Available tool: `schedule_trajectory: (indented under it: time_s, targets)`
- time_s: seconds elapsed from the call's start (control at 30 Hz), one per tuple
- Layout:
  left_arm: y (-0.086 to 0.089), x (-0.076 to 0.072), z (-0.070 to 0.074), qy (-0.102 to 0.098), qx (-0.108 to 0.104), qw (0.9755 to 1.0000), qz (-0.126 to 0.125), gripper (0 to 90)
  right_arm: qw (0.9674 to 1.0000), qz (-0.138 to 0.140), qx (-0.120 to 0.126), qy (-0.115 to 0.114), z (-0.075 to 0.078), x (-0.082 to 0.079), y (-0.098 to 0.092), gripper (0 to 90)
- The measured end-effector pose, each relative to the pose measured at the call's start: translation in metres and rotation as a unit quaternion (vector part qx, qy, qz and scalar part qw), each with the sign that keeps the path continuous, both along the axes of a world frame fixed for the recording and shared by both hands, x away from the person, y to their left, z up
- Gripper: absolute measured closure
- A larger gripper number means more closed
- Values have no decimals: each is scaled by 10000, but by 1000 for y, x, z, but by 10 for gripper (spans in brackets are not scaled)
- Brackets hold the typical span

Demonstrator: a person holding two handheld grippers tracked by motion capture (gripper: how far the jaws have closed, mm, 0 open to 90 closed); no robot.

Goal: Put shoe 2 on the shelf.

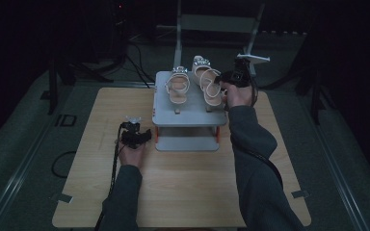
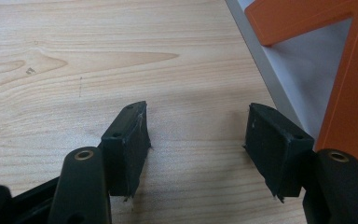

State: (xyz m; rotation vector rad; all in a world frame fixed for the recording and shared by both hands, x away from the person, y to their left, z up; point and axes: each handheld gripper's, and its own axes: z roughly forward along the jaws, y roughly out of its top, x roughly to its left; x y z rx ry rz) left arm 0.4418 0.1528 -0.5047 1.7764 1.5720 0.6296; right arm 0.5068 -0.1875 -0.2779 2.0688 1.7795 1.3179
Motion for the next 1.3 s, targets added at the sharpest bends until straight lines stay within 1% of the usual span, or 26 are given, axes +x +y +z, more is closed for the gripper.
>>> schedule_trajectory:
  time_s: [0.27,0.4,0.47,0.57,0.87,1.13,1.3]
  targets:
    - [1,0,0,1,-19,10000,-5,396,9999,7,-65,127,-4,3,6,823]
    - [1,0,0,-4,-29,10000,0,396,9999,-5,-76,141,-5,4,8,822]
    - [1,0,0,-5,-28,10000,0,396,9998,20,-69,166,-5,5,9,822]
    - [1,0,0,-6,-35,10000,2,396,9997,19,5,257,-7,7,10,822]
    - [1,0,0,-10,-67,10000,3,395,9990,44,-172,405,-8,13,13,818]
    - [1,0,0,-10,-68,10000,2,394,9980,167,-439,421,-6,17,18,813]
    - [1,0,0,-8,-72,10000,-1,394,9977,212,-430,473,-7,19,17,804]
